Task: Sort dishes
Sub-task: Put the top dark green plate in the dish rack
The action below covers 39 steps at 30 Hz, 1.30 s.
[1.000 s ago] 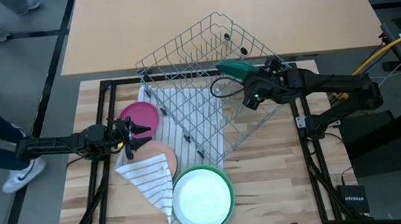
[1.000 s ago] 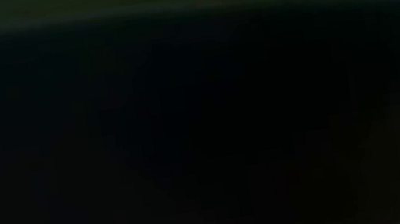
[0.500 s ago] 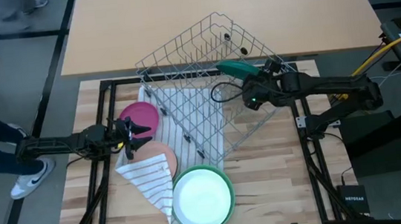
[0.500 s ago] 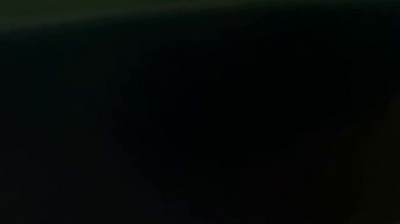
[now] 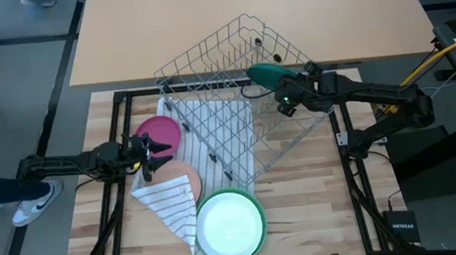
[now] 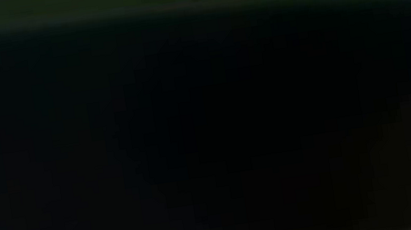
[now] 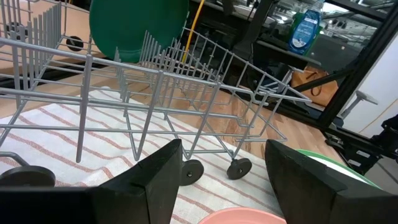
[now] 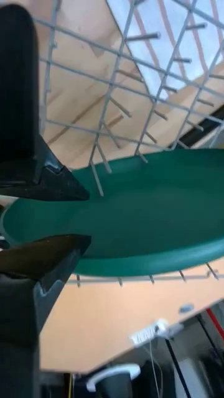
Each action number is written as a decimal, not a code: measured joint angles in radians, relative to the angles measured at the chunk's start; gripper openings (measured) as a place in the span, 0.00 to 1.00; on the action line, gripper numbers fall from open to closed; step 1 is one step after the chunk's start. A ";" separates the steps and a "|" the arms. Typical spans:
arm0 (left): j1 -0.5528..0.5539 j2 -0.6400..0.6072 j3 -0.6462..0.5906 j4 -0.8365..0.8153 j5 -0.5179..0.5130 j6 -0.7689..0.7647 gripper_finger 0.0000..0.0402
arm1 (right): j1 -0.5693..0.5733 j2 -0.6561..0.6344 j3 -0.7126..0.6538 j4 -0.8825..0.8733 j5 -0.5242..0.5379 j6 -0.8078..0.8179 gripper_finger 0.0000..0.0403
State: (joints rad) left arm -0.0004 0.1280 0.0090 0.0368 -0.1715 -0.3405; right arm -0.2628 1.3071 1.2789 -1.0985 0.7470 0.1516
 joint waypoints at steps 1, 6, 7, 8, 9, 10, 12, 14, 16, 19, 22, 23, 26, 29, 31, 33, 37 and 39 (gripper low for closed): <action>0.000 0.000 0.000 0.000 0.000 0.000 0.55 | -0.007 0.000 0.000 0.000 -0.018 0.002 0.24; 0.000 0.000 0.000 0.000 0.000 0.000 0.55 | -0.015 0.000 0.000 -0.002 -0.048 0.028 0.16; 0.000 0.000 0.000 0.000 0.000 0.000 0.55 | -0.013 0.000 0.000 -0.002 -0.048 0.028 0.13; 0.000 0.000 0.000 0.000 0.000 0.000 0.55 | -0.013 0.000 0.000 -0.002 -0.051 0.027 0.09; 0.000 0.000 0.000 0.000 0.000 0.000 0.55 | -0.013 0.000 0.000 -0.002 -0.051 0.028 0.06; 0.000 0.000 0.000 0.000 0.000 0.000 0.55 | -0.013 0.000 0.000 -0.002 -0.051 0.028 0.03; 0.000 0.000 0.000 0.000 0.000 0.000 0.55 | -0.013 0.000 0.000 -0.002 -0.051 0.031 0.02; 0.000 0.000 0.000 0.000 0.000 0.000 0.55 | -0.013 0.000 0.000 -0.002 -0.051 0.051 0.03; 0.000 0.000 0.000 0.000 0.000 0.000 0.55 | -0.013 0.000 0.000 -0.002 -0.051 0.062 0.03; 0.000 0.000 0.000 0.000 0.000 0.000 0.55 | -0.012 0.000 0.000 -0.002 -0.051 0.063 0.01; 0.000 0.000 0.000 0.000 0.000 0.000 0.55 | -0.012 0.000 0.000 -0.002 -0.051 0.064 0.02; 0.000 0.000 0.000 0.000 0.000 0.000 0.55 | -0.012 0.000 0.000 -0.002 -0.051 0.064 0.02; 0.000 0.000 0.000 0.000 0.000 0.000 0.55 | -0.013 0.000 0.000 -0.002 -0.070 0.057 0.02; 0.000 0.000 0.000 0.000 0.000 0.000 0.55 | -0.012 0.000 0.000 -0.003 -0.106 0.053 0.02; 0.000 0.000 0.000 0.000 0.000 0.000 0.55 | -0.013 0.000 0.000 -0.003 -0.143 0.053 0.03; 0.000 0.000 0.000 0.000 0.000 0.000 0.55 | -0.012 0.000 0.000 -0.004 -0.170 0.054 0.05; 0.000 0.000 0.000 0.000 0.000 0.000 0.55 | -0.013 0.000 0.000 -0.004 -0.180 0.060 0.12; 0.000 0.000 0.000 0.000 0.000 0.000 0.55 | -0.013 0.000 0.000 -0.004 -0.180 0.078 0.15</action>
State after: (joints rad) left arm -0.0006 0.1280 0.0090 0.0368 -0.1715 -0.3405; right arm -0.2756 1.3071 1.2789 -1.1023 0.5674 0.2293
